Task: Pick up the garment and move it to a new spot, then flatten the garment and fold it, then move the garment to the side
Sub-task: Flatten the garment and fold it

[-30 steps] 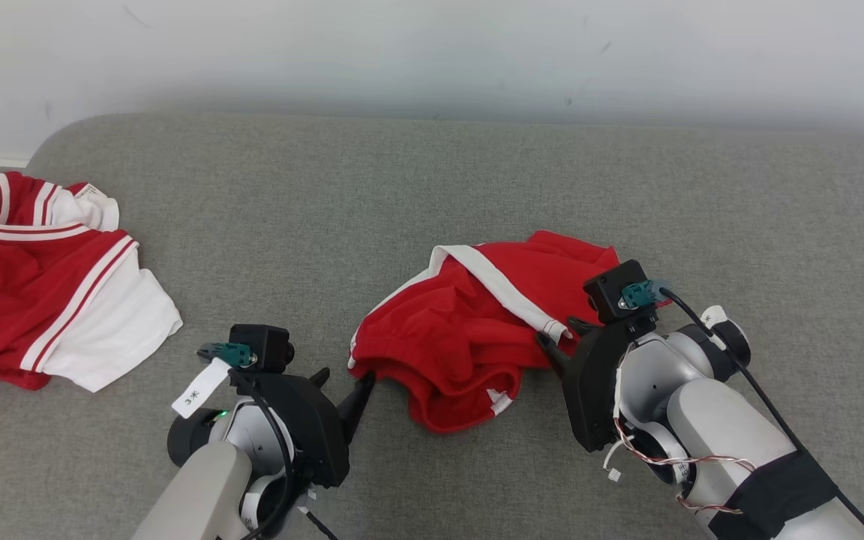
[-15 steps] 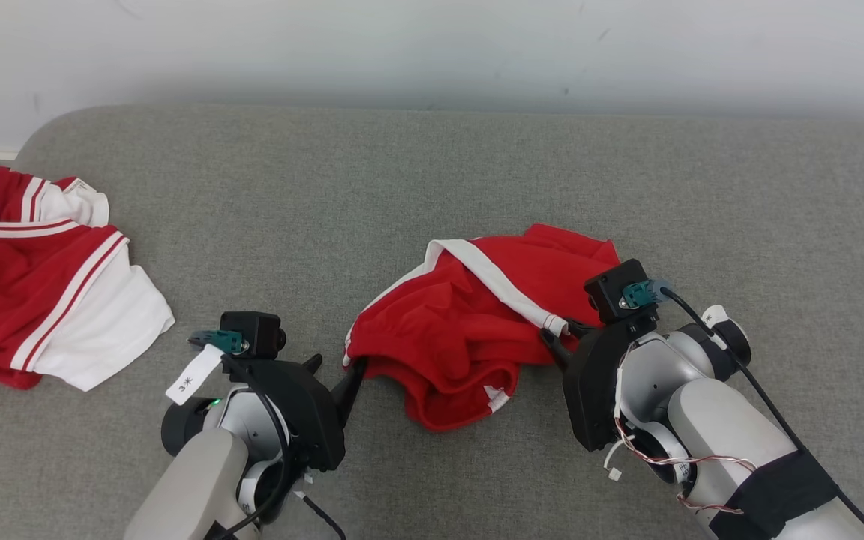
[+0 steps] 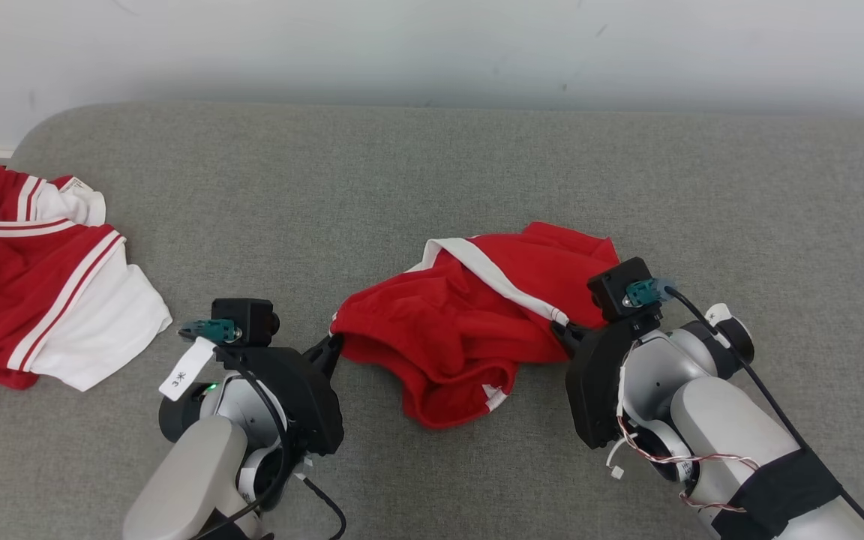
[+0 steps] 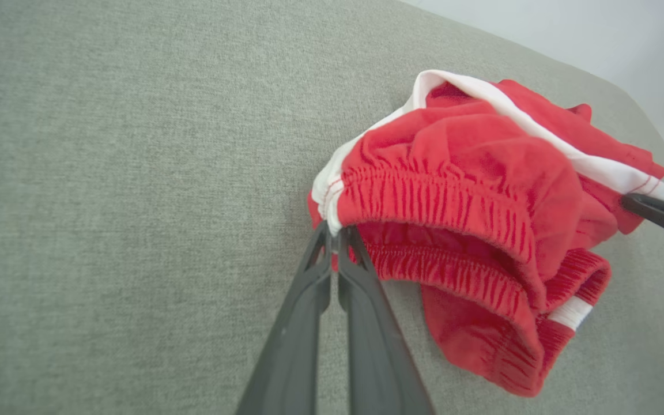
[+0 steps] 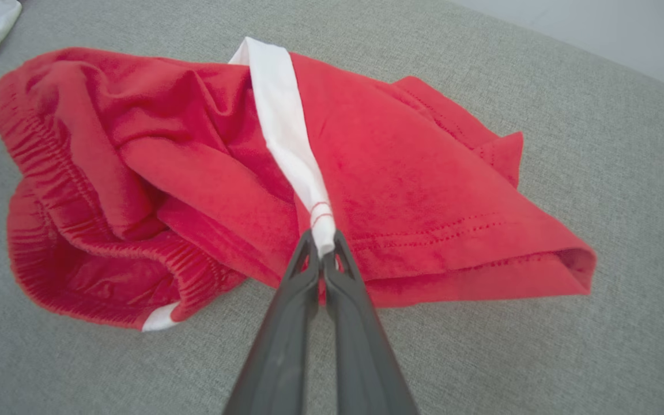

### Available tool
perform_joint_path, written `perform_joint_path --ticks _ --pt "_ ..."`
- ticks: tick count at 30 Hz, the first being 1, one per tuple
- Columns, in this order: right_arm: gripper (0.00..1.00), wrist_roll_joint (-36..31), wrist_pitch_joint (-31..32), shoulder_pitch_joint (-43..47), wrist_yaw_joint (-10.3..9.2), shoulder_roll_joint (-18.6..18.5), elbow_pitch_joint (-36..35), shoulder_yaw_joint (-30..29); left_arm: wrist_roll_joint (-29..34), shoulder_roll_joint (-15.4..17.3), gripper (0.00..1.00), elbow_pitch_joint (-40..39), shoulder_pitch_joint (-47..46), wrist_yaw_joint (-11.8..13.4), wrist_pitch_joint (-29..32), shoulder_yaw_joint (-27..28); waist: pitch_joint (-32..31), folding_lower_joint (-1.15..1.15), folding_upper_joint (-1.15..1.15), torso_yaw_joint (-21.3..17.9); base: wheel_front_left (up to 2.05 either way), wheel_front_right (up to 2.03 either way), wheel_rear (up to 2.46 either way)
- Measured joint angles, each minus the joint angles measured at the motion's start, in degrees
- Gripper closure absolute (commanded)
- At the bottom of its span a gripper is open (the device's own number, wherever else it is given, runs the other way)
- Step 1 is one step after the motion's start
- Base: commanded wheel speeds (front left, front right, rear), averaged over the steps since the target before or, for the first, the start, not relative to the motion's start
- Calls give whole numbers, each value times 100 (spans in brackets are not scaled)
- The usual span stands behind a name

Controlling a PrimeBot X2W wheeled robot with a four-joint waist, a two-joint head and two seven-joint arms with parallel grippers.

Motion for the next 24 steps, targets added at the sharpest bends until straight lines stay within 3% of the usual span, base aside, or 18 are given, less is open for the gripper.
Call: perform_joint_path --ticks 14,19,24 --pt "100 102 -501 -31 -67 -9 -167 -398 59 22 100 -175 -211 14 -834 171 -227 0 0 -2 0 0 0" --pt "100 312 -1070 -160 -115 -78 -804 -895 165 90 100 -838 -508 40 -1414 250 -387 0 0 -18 0 0 0" --pt "100 703 -1528 200 -9 -346 -1931 -1397 167 182 100 -1860 -323 -129 -1806 155 -619 0 0 -50 0 0 0"
